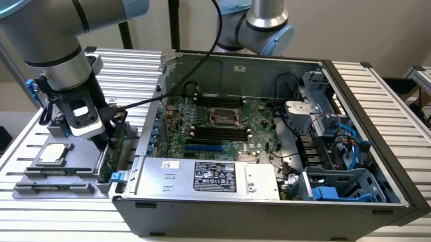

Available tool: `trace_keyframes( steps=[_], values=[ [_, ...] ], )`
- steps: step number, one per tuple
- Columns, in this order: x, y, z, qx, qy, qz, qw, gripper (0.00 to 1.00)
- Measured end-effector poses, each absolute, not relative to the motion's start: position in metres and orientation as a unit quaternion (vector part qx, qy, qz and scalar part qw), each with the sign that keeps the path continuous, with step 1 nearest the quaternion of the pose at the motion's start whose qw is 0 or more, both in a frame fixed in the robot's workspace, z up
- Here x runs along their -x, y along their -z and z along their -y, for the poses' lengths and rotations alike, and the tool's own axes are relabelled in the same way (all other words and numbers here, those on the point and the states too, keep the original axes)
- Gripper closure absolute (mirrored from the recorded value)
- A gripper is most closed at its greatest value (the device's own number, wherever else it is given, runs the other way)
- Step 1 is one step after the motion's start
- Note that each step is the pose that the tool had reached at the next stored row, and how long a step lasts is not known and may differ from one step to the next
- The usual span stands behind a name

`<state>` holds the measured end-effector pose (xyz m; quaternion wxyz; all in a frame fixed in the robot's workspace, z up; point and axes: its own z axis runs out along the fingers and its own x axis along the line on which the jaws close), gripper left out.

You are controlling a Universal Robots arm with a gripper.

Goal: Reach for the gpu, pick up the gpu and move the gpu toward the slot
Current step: 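Pick up the gpu and move the gpu toward the slot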

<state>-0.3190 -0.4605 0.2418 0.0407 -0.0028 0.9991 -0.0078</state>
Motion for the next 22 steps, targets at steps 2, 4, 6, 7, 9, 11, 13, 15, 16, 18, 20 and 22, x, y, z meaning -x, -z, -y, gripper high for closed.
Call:
trace_keyframes(
  steps=[2, 4, 6, 7, 9, 11, 13, 15, 16, 18, 20, 22],
  values=[
    [0.319, -0.2417, 0.4605, 0.003, 0.009, -0.999, 0.041, 0.66],
    [0.319, -0.2416, 0.4605, 0.003, 0.01, -0.999, 0.041, 0.73],
    [0.319, -0.2416, 0.4605, 0.003, 0.01, -0.999, 0.041, 0.73],
    [0.3191, -0.2417, 0.4605, 0.003, 0.01, -0.999, 0.041, 0.74],
    [0.319, -0.2416, 0.4605, 0.003, 0.011, -0.999, 0.041, 0.74],
    [0.319, -0.2416, 0.4604, 0.003, 0.011, -0.999, 0.041, 0.74],
    [0.319, -0.2418, 0.4604, 0.003, 0.011, -0.999, 0.04, 0.74],
    [0.319, -0.2422, 0.4604, 0.003, 0.01, -0.999, 0.039, 0.74],
    [0.319, -0.2425, 0.4604, 0.003, 0.01, -0.999, 0.039, 0.74],
    [0.3189, -0.2434, 0.4604, 0.003, 0.011, -0.999, 0.038, 0.74],
    [0.3188, -0.2445, 0.4604, 0.003, 0.011, -0.999, 0.037, 0.74],
    [0.3186, -0.2458, 0.4604, 0.003, 0.011, -0.999, 0.036, 0.74]
  ],
)
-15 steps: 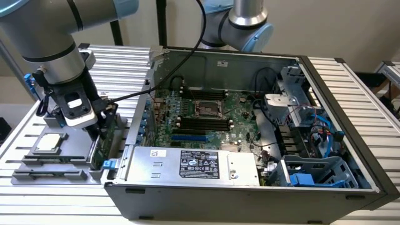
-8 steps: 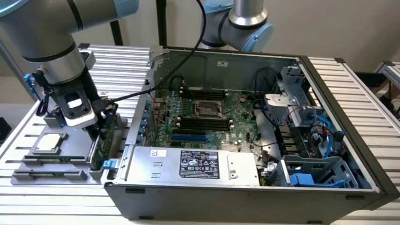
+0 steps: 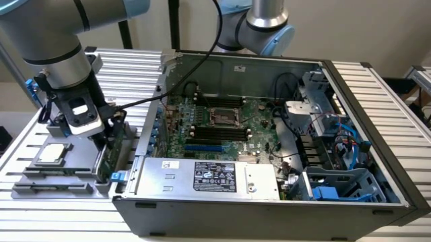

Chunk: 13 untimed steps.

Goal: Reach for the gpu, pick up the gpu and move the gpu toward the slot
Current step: 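Pick up the gpu and move the gpu toward the slot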

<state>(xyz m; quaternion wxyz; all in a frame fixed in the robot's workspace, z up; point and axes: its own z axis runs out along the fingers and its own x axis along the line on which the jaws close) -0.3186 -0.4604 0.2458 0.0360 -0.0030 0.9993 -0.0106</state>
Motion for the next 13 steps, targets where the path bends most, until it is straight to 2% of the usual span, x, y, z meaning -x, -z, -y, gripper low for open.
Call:
trace_keyframes(
  steps=[13],
  values=[
    [0.318, -0.26, 0.46, 0.003, 0.01, -0.999, 0.034, 0.74]
  ],
)
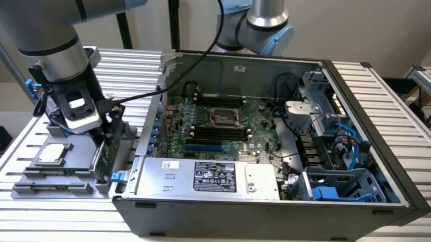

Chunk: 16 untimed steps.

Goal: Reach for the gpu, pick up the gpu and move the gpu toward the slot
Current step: 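Pick up the gpu and move the gpu toward the slot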

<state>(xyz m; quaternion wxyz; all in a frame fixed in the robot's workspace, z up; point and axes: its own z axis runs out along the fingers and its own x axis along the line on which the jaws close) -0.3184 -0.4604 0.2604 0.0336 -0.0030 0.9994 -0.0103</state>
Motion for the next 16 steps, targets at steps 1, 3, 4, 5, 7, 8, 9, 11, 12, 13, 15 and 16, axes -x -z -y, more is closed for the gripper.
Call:
trace_keyframes(
  steps=[1, 3, 4, 5, 7, 8, 9, 11, 12, 13, 15, 16],
  values=[
    [0.318, -0.263, 0.46, 0.003, 0.01, -0.999, 0.033, 0.74],
    [0.318, -0.268, 0.46, 0.003, 0.01, -0.999, 0.033, 0.74],
    [0.318, -0.272, 0.46, 0.003, 0.01, -0.999, 0.033, 0.74],
    [0.318, -0.276, 0.46, 0.003, 0.01, -0.999, 0.033, 0.74],
    [0.317, -0.285, 0.46, 0.003, 0.009, -0.999, 0.032, 0.74],
    [0.317, -0.289, 0.461, 0.003, 0.009, -0.999, 0.032, 0.74],
    [0.317, -0.294, 0.461, 0.003, 0.009, -0.999, 0.032, 0.74],
    [0.316, -0.303, 0.461, 0.003, 0.009, -0.999, 0.032, 0.74],
    [0.316, -0.307, 0.461, 0.003, 0.008, -0.999, 0.032, 0.74],
    [0.316, -0.312, 0.461, 0.003, 0.008, -0.999, 0.032, 0.74],
    [0.315, -0.321, 0.461, 0.003, 0.008, -0.999, 0.032, 0.74],
    [0.314, -0.325, 0.461, 0.003, 0.008, -0.999, 0.031, 0.74]
  ],
)
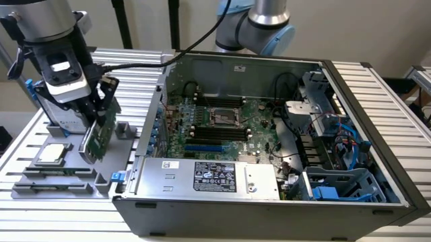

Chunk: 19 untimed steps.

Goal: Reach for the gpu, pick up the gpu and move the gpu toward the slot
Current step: 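Pick up the gpu and move the gpu toward the slot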

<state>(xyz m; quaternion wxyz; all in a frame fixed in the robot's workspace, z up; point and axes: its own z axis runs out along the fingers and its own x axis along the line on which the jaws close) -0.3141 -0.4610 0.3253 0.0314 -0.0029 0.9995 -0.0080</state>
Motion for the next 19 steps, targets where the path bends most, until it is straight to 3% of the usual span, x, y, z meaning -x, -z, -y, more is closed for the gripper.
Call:
trace_keyframes(
  steps=[19],
  values=[
    [0.284, -0.412, 0.464, 0.005, 0.003, -1.0, 0.031, 0.74]
  ],
)
